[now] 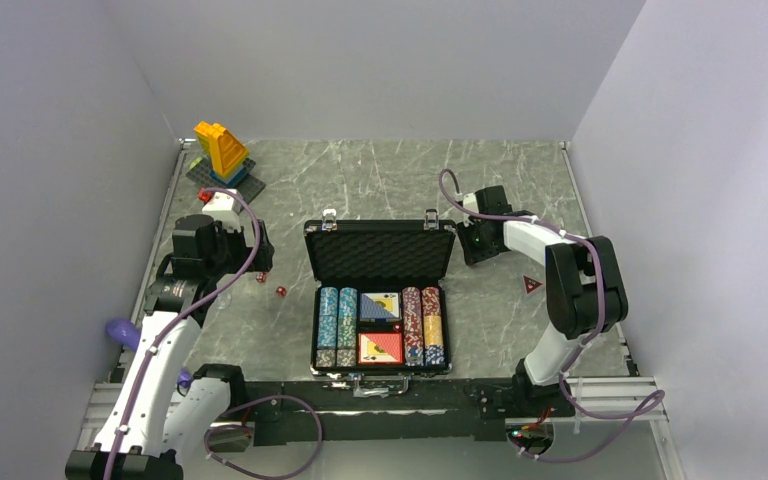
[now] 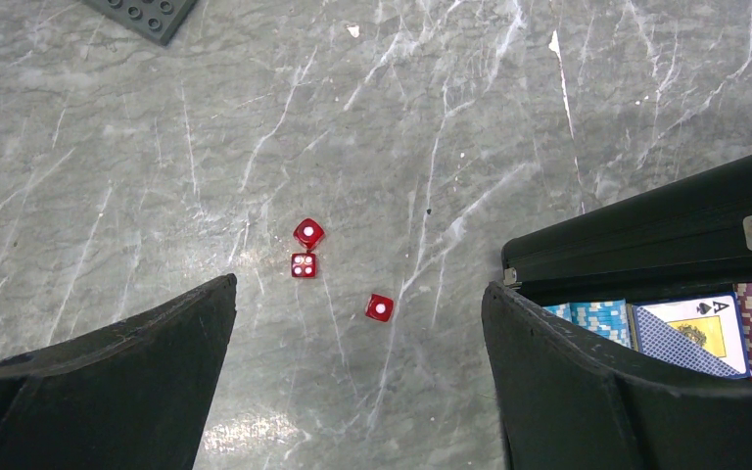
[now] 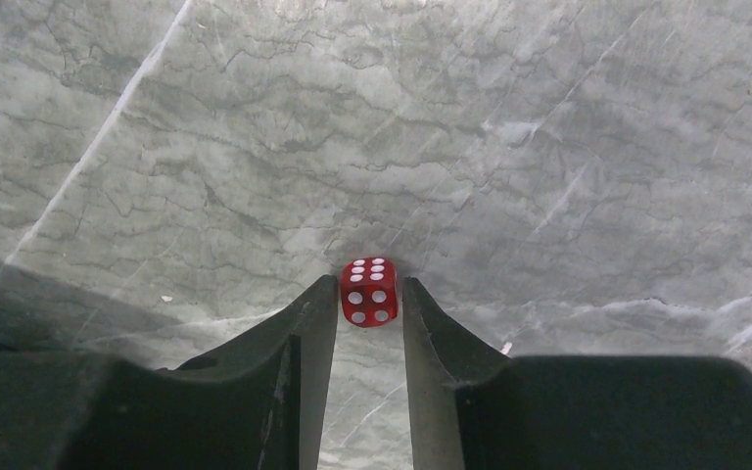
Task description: Pack up texas hold em set
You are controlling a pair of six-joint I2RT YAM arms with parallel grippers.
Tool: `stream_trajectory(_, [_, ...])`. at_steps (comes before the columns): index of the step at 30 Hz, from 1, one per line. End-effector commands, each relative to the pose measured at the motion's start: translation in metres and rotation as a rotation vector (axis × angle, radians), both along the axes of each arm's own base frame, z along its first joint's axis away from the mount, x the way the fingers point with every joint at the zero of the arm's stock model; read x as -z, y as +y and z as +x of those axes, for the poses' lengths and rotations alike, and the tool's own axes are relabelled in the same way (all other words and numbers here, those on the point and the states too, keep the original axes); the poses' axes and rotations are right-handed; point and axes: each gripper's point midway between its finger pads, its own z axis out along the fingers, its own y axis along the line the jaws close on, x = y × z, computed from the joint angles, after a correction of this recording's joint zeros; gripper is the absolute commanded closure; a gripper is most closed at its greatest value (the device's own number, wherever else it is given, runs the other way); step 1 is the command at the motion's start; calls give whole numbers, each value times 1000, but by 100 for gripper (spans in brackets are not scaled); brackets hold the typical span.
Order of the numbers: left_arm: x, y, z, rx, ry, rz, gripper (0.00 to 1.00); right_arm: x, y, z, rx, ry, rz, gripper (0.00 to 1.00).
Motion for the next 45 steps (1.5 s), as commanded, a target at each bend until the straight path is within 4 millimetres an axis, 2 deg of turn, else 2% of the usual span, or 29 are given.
stream_trajectory(1, [-19, -1, 9, 9, -67, -2, 1, -4, 1, 11, -11, -35, -19, 66])
stream_trajectory(6, [-19, -1, 9, 9, -66, -2, 1, -6, 1, 11, -11, -41, -21, 72])
stream_trajectory(13, [-19, -1, 8, 8, -66, -2, 1, -9, -1, 13, 27, -31, -28, 89])
stream_trajectory(15, [-20, -1, 8, 10, -68, -4, 1, -16, -4, 15, 64, -40, -31, 91])
stream_trajectory(16, [-20, -1, 8, 10, -68, -5, 1, -22, -6, 17, 90, -47, -33, 98])
stream_trajectory(17, [-20, -1, 8, 10, -70, -5, 1, -30, -8, 19, 121, -56, -35, 100])
stream_trajectory(20, [-20, -2, 8, 11, -70, -6, 1, -53, -15, 16, 222, -60, -48, 100])
stream_trajectory(24, [-22, -1, 7, 10, -76, -6, 0, -85, -29, -4, 404, -60, -55, 100])
stream_trajectory(28, [-23, -2, 7, 14, -80, -9, 1, -105, -30, -44, 502, -43, 8, 100])
stream_trajectory(31, [-24, -3, 6, 17, -82, -14, 1, -109, -16, -77, 533, -10, 115, 100])
stream_trajectory(34, [-24, -4, 6, 22, -85, -18, 1, -104, 9, -111, 549, 31, 215, 100])
stream_trajectory(37, [-24, -5, 6, 24, -84, -21, 1, -103, 51, -141, 532, 61, 299, 100])
stream_trajectory(45, [-25, -6, 5, 28, -89, -27, 1, -97, 136, -193, 493, 143, 418, 100])
